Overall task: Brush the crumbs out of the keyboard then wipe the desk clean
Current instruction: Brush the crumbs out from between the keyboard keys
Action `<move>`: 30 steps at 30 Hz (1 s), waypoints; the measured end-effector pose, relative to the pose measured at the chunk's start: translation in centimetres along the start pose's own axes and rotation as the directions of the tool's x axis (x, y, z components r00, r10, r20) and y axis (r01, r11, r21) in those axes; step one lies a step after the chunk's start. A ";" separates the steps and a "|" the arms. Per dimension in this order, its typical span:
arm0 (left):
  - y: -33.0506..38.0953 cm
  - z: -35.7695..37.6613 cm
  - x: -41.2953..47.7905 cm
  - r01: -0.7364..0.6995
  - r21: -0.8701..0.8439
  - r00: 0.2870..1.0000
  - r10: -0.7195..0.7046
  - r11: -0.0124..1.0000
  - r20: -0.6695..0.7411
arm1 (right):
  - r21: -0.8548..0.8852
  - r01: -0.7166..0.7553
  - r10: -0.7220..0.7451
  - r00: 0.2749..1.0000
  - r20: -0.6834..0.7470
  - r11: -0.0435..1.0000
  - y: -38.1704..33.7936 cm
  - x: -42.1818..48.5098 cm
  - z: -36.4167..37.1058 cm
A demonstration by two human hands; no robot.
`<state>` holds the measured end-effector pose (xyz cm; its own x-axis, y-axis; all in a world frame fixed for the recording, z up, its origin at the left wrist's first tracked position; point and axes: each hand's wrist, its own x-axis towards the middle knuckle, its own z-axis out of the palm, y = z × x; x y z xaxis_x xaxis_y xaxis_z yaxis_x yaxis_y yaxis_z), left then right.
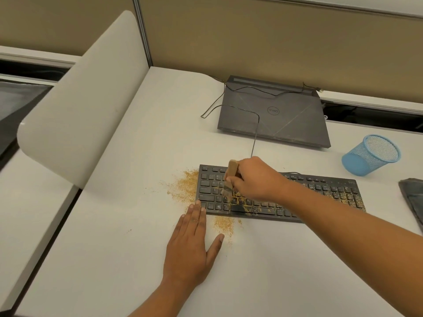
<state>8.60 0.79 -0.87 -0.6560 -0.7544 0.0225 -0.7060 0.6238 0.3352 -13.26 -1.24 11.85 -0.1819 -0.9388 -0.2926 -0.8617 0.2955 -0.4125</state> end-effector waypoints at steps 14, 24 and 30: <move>0.0 0.0 0.0 -0.002 0.004 1.000 0.002 1.000 -0.003 | 0.043 -0.011 0.009 0.999 0.043 0.999 0.4 -1.2 0.5; 0.1 -0.1 0.0 0.000 -0.003 1.000 0.000 1.000 -0.014 | -0.024 0.007 -0.006 0.999 0.037 1.000 -0.2 -1.3 -0.1; 0.0 -0.1 -0.1 -0.015 0.000 1.000 0.015 1.000 -0.024 | 0.025 0.013 -0.015 0.997 0.075 1.000 0.5 -2.4 1.1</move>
<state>8.69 0.82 -0.81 -0.6600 -0.7496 0.0505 -0.6960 0.6353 0.3345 -12.75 1.37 11.36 -0.1334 -0.9272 -0.3500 -0.8517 0.2879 -0.4380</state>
